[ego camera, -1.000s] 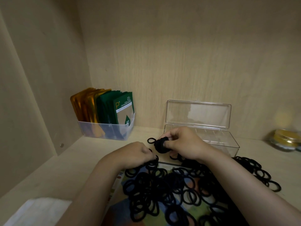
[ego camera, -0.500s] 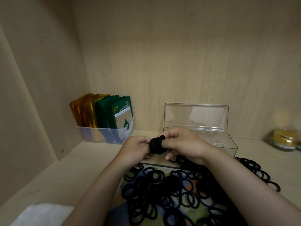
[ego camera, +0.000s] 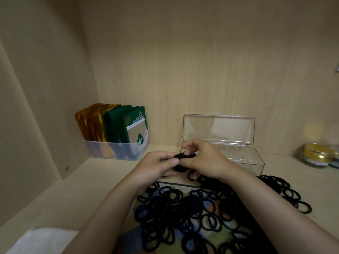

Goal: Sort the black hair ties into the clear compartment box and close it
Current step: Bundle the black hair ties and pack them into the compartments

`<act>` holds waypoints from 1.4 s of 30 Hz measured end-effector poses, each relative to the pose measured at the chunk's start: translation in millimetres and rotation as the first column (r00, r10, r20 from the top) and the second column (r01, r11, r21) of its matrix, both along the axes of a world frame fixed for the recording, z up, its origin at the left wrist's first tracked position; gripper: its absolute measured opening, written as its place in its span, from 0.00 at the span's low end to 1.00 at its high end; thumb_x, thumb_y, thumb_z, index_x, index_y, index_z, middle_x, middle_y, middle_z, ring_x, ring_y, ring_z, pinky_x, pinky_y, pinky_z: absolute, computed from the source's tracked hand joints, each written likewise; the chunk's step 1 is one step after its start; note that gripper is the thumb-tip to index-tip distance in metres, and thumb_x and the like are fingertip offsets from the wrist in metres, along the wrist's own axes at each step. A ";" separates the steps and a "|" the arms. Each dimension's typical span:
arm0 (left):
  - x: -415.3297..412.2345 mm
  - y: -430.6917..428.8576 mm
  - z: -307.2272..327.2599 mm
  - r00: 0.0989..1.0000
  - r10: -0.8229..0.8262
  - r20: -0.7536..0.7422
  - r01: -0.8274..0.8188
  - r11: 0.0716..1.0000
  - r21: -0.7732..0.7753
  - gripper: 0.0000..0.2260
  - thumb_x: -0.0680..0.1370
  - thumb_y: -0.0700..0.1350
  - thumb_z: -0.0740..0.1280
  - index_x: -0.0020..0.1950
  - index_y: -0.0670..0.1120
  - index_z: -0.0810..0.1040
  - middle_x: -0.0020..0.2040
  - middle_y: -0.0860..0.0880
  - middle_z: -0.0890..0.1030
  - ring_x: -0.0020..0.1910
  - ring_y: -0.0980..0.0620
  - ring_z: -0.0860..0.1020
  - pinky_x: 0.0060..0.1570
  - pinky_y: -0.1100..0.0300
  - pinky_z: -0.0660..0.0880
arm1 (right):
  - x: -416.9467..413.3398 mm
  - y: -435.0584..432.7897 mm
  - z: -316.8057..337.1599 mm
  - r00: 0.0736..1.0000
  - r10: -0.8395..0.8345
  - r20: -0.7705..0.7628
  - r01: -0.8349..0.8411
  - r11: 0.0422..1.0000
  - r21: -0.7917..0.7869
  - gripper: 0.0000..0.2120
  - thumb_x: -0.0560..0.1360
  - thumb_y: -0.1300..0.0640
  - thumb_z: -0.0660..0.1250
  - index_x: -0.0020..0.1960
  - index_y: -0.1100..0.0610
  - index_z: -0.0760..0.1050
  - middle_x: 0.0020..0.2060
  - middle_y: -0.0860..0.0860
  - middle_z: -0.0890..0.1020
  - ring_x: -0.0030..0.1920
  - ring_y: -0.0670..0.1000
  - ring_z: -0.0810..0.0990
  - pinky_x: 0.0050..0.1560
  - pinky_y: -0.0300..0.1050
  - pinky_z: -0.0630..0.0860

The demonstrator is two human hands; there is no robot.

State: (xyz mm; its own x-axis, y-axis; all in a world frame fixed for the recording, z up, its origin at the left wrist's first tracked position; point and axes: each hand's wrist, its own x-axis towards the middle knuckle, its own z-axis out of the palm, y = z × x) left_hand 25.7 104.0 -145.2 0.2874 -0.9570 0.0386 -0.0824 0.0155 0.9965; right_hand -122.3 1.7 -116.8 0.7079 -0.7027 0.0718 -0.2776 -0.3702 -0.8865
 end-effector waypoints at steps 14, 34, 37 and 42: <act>-5.1 -30.6 42.6 0.994 0.111 0.014 -0.106 0.972 -0.211 0.09 0.79 0.39 0.68 0.58 0.42 0.83 0.50 0.46 0.86 0.46 0.55 0.85 0.44 0.62 0.82 | -8.0 -21.6 40.4 0.981 0.044 0.189 -0.118 0.908 0.401 0.12 0.76 0.55 0.71 0.53 0.63 0.81 0.43 0.59 0.86 0.42 0.54 0.85 0.40 0.43 0.84; 14.2 -79.2 -20.9 0.856 0.196 0.479 -0.136 0.978 -0.157 0.17 0.82 0.47 0.60 0.71 0.56 0.72 0.66 0.54 0.72 0.64 0.58 0.72 0.63 0.62 0.68 | 39.9 -74.0 21.8 0.897 -0.384 -0.221 0.327 0.910 -0.254 0.06 0.68 0.58 0.78 0.42 0.60 0.84 0.35 0.55 0.83 0.29 0.48 0.77 0.29 0.40 0.73; 14.9 -78.7 -24.3 0.838 0.172 0.518 -0.109 0.983 -0.151 0.18 0.81 0.49 0.62 0.71 0.59 0.70 0.66 0.57 0.71 0.67 0.57 0.69 0.68 0.57 0.67 | 44.7 -75.2 18.3 0.850 -0.435 -0.297 0.282 0.852 -0.442 0.08 0.67 0.55 0.76 0.38 0.61 0.85 0.33 0.54 0.85 0.30 0.47 0.78 0.31 0.38 0.74; 15.0 -79.5 -28.2 0.754 0.170 0.634 -0.095 0.984 -0.151 0.20 0.80 0.49 0.62 0.72 0.60 0.69 0.66 0.57 0.69 0.68 0.58 0.64 0.66 0.63 0.61 | 58.9 -77.4 7.5 0.771 -0.481 -0.418 0.157 0.779 -0.607 0.13 0.69 0.52 0.74 0.40 0.62 0.79 0.35 0.54 0.78 0.38 0.51 0.77 0.29 0.37 0.66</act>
State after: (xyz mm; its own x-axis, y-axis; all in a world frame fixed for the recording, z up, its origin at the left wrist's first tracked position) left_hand 40.7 24.4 -173.4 0.2826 -0.8909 0.3557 -0.7110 0.0544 0.7011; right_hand -63.4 -75.7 -109.3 0.4795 -0.8591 0.1791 -0.8193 -0.5113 -0.2592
